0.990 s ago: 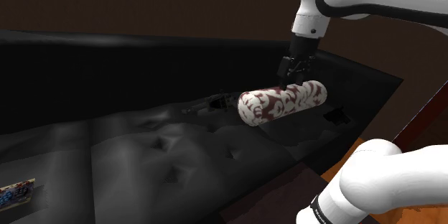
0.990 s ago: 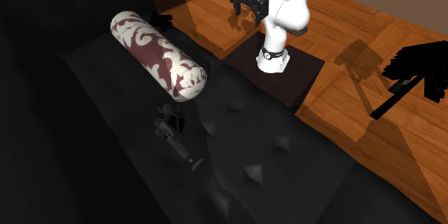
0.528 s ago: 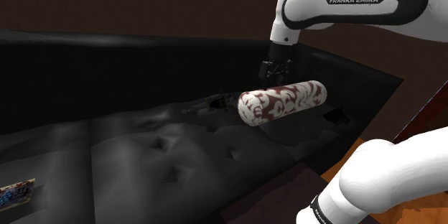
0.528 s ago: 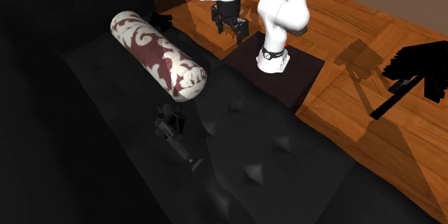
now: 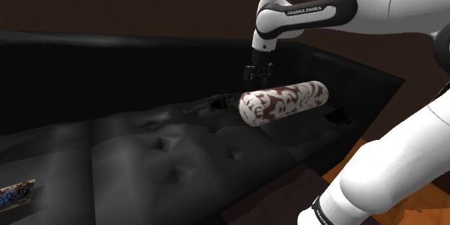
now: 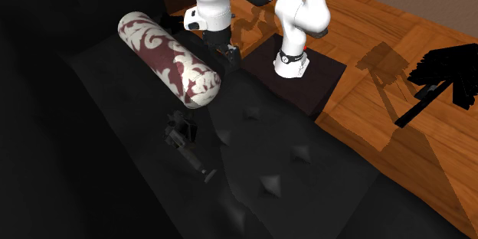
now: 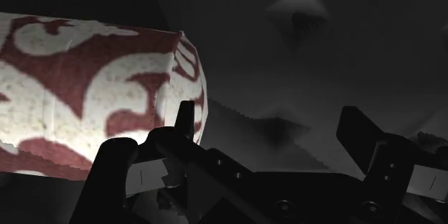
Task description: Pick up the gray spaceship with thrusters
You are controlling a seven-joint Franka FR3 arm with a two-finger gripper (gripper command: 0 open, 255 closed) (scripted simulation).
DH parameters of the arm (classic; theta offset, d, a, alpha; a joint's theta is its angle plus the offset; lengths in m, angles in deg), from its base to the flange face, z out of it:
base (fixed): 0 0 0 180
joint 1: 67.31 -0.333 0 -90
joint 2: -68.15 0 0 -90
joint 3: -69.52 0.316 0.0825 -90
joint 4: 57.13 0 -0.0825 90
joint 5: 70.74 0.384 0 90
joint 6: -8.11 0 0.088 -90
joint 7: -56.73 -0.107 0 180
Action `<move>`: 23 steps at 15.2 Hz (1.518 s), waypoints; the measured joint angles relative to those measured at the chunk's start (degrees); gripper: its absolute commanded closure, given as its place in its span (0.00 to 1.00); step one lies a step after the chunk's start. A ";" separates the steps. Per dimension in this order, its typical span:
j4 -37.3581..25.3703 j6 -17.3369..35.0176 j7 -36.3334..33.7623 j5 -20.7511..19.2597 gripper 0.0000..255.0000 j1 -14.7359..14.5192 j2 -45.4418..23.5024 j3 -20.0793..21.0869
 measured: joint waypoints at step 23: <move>-31.55 7.28 4.86 0.61 0.00 2.19 -40.87 -1.41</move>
